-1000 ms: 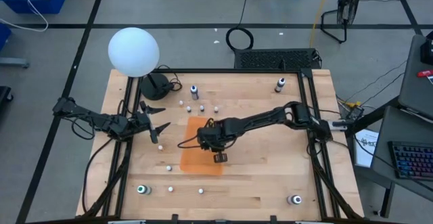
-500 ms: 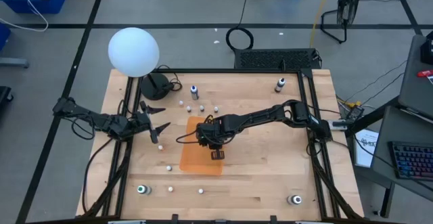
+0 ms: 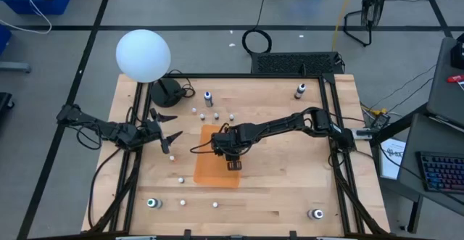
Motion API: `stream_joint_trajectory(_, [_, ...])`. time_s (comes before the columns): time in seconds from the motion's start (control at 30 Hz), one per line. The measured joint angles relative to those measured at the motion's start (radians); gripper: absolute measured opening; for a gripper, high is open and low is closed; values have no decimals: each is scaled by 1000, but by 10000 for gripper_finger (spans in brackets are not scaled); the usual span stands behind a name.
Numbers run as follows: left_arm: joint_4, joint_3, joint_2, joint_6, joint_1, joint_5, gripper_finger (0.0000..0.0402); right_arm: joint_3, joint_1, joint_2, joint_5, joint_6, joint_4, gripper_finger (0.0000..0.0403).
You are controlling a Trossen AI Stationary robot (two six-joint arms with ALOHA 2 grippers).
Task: Pick & Place food coloring
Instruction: Put the small orange food coloring bottle into the orange bin
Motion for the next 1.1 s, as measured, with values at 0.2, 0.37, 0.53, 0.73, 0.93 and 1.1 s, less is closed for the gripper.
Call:
stream_joint_trajectory(0.2, [0, 0, 0, 0, 0, 0, 310, 0, 0, -68, 0, 33, -9, 136])
stream_joint_trajectory(0.37, [0, 0, 0, 0, 0, 0, 310, 1, 0, -158, 0, 50, -36, 135])
stream_joint_trajectory(0.53, [0, 0, 0, 0, 0, 0, 310, 1, 0, -272, 1, 80, -147, 135])
stream_joint_trajectory(0.73, [0, 0, 0, 0, 0, 0, 310, -162, 8, -482, 99, 178, -236, 130])
stream_joint_trajectory(0.93, [0, 0, 0, 0, 0, 0, 310, -569, 20, -803, 290, 288, -139, 130])
stream_joint_trajectory(1.1, [0, 0, 0, 0, 0, 0, 310, -925, -2, -1124, 313, 439, -22, 129])
